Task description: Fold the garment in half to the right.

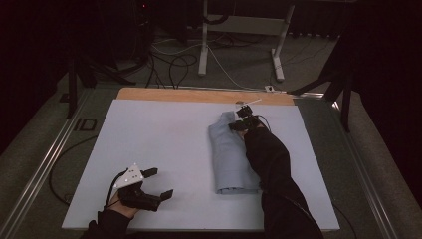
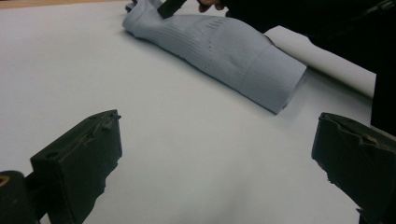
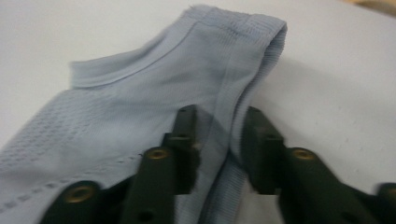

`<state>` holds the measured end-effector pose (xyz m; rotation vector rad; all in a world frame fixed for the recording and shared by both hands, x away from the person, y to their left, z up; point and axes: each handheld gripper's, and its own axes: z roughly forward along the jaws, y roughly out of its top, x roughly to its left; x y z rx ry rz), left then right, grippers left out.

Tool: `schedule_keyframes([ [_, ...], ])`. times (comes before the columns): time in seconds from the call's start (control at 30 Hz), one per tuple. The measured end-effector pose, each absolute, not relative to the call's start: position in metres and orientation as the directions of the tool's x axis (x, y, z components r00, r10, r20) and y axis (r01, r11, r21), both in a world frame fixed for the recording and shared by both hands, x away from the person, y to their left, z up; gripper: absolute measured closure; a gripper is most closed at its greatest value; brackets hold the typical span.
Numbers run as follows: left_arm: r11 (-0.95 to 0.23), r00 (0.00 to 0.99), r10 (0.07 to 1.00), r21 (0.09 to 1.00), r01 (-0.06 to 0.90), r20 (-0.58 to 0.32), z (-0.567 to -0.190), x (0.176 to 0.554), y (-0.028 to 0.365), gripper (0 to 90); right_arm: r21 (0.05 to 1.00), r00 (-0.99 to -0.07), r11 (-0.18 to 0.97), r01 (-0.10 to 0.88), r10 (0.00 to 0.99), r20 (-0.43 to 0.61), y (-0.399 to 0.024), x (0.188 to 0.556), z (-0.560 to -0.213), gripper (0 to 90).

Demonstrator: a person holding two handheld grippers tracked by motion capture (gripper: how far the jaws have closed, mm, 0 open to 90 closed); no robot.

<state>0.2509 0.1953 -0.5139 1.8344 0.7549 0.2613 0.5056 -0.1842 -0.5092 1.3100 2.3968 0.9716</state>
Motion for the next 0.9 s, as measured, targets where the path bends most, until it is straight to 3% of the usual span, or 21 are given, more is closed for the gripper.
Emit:
schedule_keyframes([
  [0.2, -0.211, 0.773, 0.614, 0.909, 0.359, -0.163, -0.511, 0.25, 0.199, 2.4, 0.672, -0.601, 0.393, 0.627, 0.793, 0.096, -0.184, 0.495, -0.494, 46.5],
  [0.33, -0.2, 0.77, 0.616, 0.913, 0.356, -0.165, -0.508, 0.25, 0.201, 2.4, 0.694, -0.615, 0.395, 0.602, 0.783, 0.088, -0.184, 0.485, -0.481, 43.2],
  [0.9, -0.248, 0.779, 0.619, 0.916, 0.314, -0.099, -0.504, 0.243, 0.221, 3.9, 0.757, -0.736, 0.432, 0.491, 0.671, 0.094, -0.178, 0.405, -0.454, 45.3],
])
